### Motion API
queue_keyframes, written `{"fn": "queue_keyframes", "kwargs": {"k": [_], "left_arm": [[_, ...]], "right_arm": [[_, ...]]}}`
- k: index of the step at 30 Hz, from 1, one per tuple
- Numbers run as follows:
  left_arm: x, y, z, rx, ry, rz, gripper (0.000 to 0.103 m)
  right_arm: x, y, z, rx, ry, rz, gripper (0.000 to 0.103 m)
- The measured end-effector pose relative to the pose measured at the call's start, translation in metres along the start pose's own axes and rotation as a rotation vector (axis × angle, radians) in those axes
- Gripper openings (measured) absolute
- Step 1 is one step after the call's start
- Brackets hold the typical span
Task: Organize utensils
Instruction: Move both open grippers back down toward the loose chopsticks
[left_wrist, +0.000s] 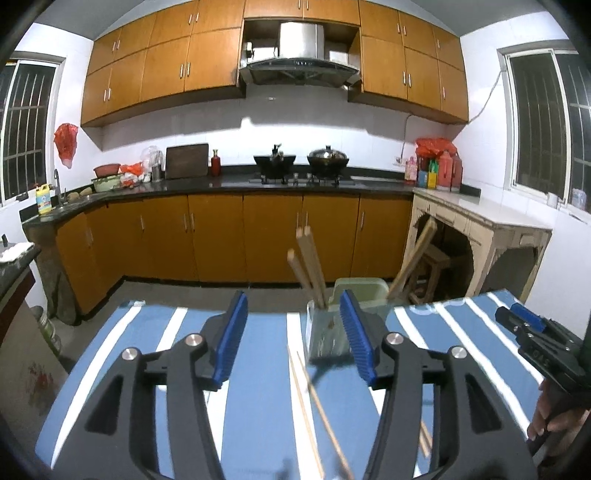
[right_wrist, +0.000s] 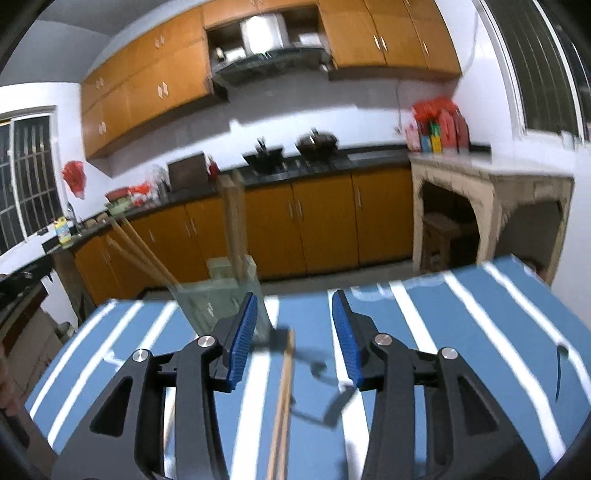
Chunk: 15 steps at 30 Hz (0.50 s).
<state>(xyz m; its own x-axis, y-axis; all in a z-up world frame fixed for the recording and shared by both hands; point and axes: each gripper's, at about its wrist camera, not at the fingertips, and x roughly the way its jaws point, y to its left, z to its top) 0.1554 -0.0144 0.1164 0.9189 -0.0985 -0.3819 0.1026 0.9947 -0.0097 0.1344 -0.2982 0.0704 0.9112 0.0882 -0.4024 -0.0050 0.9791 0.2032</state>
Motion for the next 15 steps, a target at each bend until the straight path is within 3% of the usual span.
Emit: {"fn": "queue_keyframes", "kwargs": {"k": [8,15], "left_arm": [[0.026,0.011,-0.065,0.031,0.134,0.03,0.059],[0.067,0.023,-0.116,0.006,0.294,0.022,0.059]], "right_arm": [[0.034,-0.027,-0.066,0.092,0.259,-0.03,0.044],[0.058,-0.003,-0.106,0.034,0.404,0.014,0.037]]}}
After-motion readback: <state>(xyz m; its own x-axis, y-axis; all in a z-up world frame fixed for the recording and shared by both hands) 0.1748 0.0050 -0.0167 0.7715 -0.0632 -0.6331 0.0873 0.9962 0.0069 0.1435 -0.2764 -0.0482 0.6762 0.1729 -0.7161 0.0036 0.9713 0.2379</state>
